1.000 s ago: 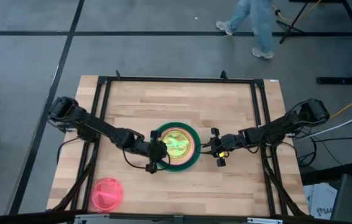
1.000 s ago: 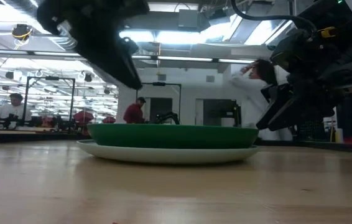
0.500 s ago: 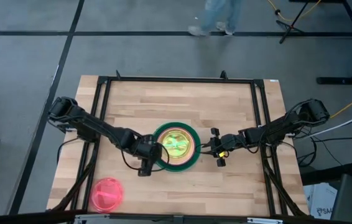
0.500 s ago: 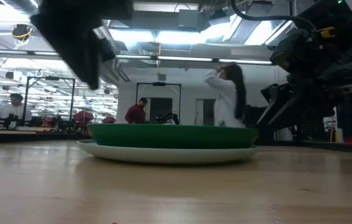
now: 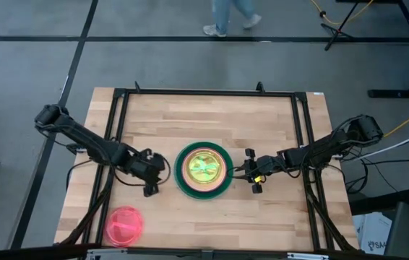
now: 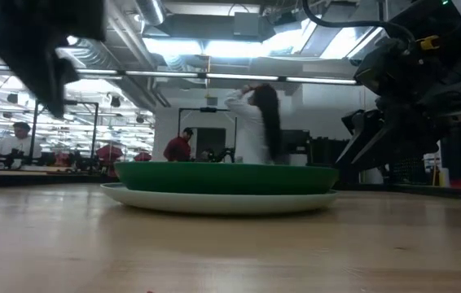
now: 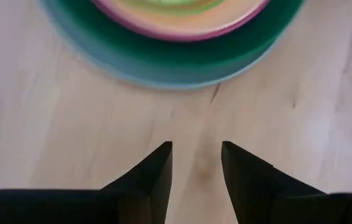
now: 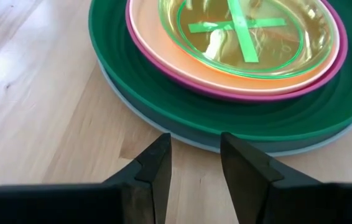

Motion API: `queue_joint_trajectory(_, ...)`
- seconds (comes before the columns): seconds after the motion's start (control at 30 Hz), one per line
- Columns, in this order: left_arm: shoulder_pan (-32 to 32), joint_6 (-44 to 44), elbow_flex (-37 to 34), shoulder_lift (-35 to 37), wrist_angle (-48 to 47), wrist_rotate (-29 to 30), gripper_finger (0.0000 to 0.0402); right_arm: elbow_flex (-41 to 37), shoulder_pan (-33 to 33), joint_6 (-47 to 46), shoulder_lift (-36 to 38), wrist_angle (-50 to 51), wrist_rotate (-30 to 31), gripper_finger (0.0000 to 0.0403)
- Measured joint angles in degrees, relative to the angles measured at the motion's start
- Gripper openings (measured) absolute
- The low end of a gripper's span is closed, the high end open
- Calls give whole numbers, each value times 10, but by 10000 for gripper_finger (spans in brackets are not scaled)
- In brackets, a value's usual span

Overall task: Stack plastic plates
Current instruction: Stack the light pink plate on top of the light green plate

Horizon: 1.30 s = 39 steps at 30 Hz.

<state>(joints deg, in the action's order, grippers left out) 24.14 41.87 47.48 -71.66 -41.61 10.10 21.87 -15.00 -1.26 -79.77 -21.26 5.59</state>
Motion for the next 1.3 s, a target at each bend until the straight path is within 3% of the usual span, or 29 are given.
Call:
queue_joint_trajectory(0.2, 0, 92, -55, 32, 5, -15, 132, 0, 0, 3, 0, -3, 13, 131)
queue_joint_trajectory(0.53, 16, 121, -59, 29, -16, -174, 132, 0, 0, 5, 0, -12, 14, 131)
queue_joint_trajectory(1.0, 78, 163, -60, 29, -104, -173, 132, 0, 0, 5, 0, -8, 13, 131)
queue_joint_trajectory(1.3, 133, 195, -98, 29, -66, -181, 132, 0, 0, 5, 0, -1, 4, 131)
